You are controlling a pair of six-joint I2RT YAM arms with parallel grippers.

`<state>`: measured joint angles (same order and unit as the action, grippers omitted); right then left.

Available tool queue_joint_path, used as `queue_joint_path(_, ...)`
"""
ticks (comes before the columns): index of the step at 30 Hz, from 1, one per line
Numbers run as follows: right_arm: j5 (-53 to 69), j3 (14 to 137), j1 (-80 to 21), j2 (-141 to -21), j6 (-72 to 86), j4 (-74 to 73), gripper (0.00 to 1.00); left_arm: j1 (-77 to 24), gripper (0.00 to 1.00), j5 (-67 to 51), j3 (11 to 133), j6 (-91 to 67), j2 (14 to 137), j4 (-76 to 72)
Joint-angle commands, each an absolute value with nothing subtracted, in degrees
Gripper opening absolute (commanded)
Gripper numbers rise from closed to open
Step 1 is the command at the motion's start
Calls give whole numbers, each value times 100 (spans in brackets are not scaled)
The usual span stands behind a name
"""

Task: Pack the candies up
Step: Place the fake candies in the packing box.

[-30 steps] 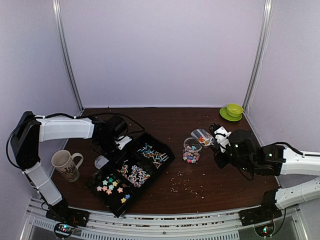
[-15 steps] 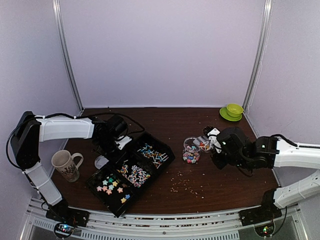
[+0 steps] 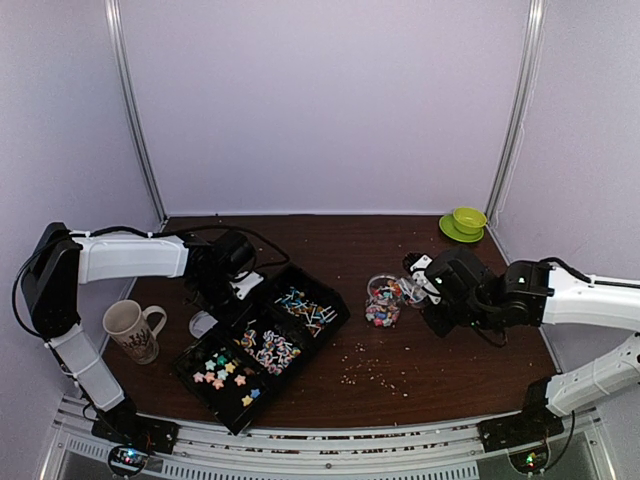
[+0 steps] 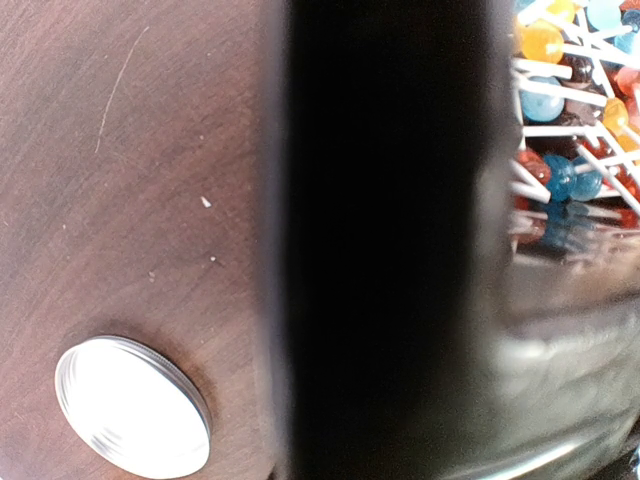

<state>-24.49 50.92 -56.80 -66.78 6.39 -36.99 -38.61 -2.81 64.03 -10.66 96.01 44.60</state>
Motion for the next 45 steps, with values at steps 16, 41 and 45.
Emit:
queue_joint_path(16,-2544,5713,-5648,-6876,494,-4454,0,-3808,0,-573,6553,-1145,9282,4159)
queue_joint_path(41,-2354,6557,-5652,-7404,114,-5240,0,-3811,0,-604,6566,-1132,9332,4179)
queue_joint_path(45,-2148,6671,-5688,-7336,-7,-5168,0,-3810,0,-638,6574,-1127,9346,4177)
